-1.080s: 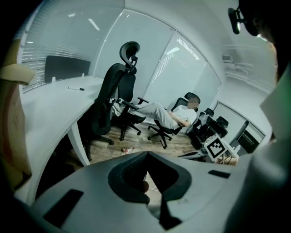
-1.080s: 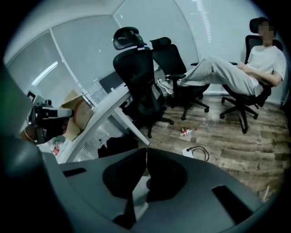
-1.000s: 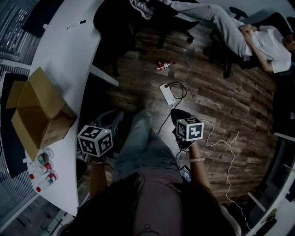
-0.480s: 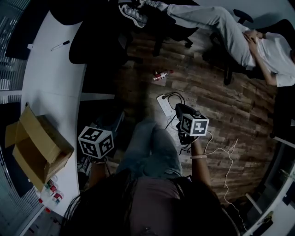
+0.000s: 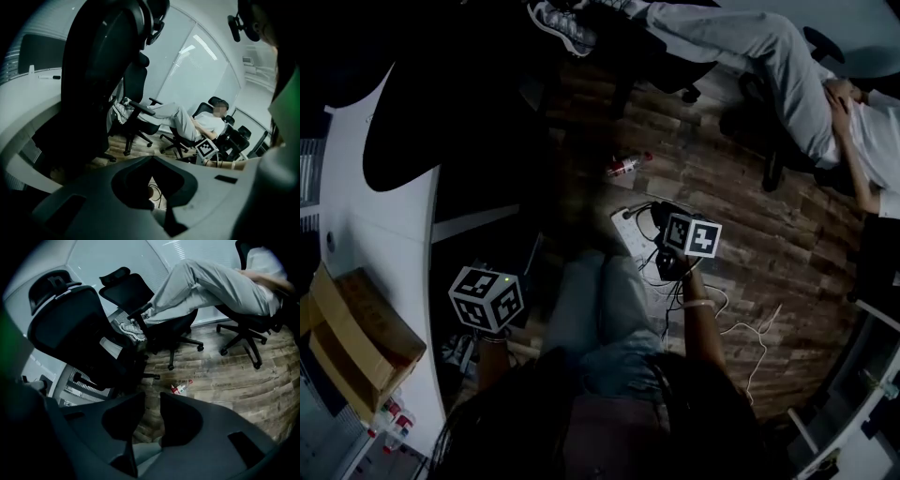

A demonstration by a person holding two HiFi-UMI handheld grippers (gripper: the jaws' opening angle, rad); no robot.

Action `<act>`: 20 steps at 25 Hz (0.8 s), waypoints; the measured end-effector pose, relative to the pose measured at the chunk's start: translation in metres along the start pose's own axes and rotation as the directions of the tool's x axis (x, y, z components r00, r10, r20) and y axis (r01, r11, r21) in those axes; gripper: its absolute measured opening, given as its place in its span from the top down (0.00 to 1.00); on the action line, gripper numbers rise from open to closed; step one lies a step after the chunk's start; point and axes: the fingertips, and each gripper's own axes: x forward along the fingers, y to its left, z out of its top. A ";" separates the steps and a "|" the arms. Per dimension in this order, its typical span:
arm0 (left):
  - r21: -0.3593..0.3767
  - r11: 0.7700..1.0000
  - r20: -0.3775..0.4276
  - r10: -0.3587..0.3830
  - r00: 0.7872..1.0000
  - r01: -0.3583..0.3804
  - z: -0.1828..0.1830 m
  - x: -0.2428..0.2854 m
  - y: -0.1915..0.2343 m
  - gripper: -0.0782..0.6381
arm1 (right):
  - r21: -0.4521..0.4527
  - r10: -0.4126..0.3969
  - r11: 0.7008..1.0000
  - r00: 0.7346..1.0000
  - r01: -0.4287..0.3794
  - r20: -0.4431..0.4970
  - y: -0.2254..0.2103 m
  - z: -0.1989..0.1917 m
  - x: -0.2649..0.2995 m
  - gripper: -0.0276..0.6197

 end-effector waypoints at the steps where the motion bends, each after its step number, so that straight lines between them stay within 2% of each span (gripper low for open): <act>1: -0.008 1.000 -0.006 0.004 1.000 -0.004 -0.007 0.012 0.006 0.88 | 0.018 0.005 1.000 1.000 -0.004 -0.006 -0.009 0.000 0.016 0.81; 6: -0.034 0.999 -0.027 0.009 1.000 -0.010 -0.041 0.070 0.039 0.88 | 0.094 0.041 0.995 0.999 -0.040 -0.006 -0.052 -0.004 0.097 0.76; 14: -0.014 1.000 -0.008 0.019 1.000 -0.019 -0.087 0.144 0.097 0.88 | 0.192 0.044 0.981 0.997 -0.032 -0.062 -0.119 -0.039 0.220 0.68; 20: 0.003 0.999 0.018 0.039 0.999 -0.040 -0.116 0.186 0.142 0.88 | 0.307 0.039 0.952 0.996 -0.012 -0.083 -0.163 -0.056 0.309 0.59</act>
